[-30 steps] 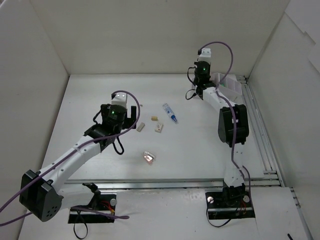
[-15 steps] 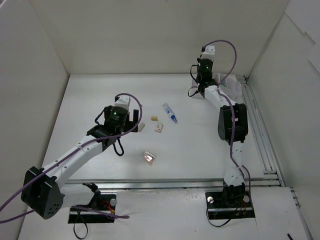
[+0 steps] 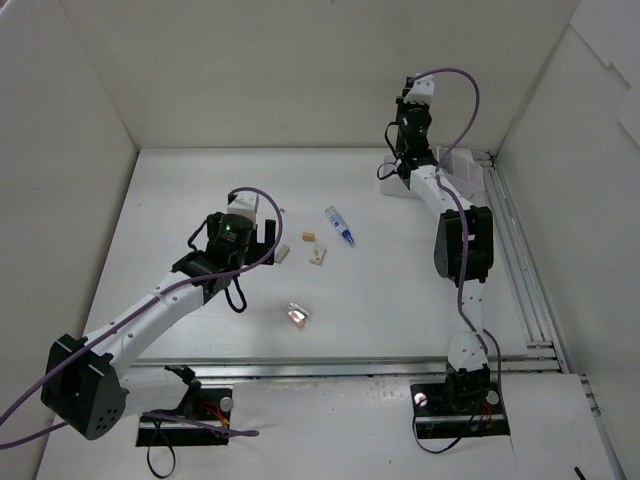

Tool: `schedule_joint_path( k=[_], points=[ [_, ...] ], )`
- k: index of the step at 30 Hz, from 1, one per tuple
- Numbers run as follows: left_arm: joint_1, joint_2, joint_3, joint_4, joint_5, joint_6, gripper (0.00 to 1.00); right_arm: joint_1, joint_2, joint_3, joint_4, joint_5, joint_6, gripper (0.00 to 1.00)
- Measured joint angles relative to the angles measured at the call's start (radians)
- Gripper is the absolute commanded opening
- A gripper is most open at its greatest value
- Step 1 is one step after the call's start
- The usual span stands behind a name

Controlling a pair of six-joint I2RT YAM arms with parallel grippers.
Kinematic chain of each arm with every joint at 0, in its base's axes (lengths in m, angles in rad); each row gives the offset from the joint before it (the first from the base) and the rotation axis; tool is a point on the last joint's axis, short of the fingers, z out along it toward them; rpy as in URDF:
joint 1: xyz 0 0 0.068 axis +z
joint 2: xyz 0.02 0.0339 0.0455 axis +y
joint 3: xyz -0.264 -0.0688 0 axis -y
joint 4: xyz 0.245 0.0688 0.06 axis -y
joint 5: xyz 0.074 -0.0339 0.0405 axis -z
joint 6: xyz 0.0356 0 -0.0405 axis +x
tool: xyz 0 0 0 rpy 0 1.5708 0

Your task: Sort the stationery into containers

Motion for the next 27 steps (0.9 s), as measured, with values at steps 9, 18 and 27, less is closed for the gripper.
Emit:
schedule_joint_path(
  k=[9, 18, 27],
  points=[
    [0.0, 0.017, 0.0, -0.002, 0.003, 0.008, 0.99, 0.0, 0.058, -0.085, 0.034, -0.017, -0.059, 0.0],
    [0.002, 0.009, 0.0, 0.005, 0.009, 0.008, 0.99, -0.004, 0.045, -0.242, 0.089, -0.035, -0.092, 0.11],
    [0.011, -0.008, 0.0, -0.023, 0.035, 0.003, 0.99, -0.007, -0.064, -0.462, 0.109, -0.042, -0.01, 0.57]
  ],
)
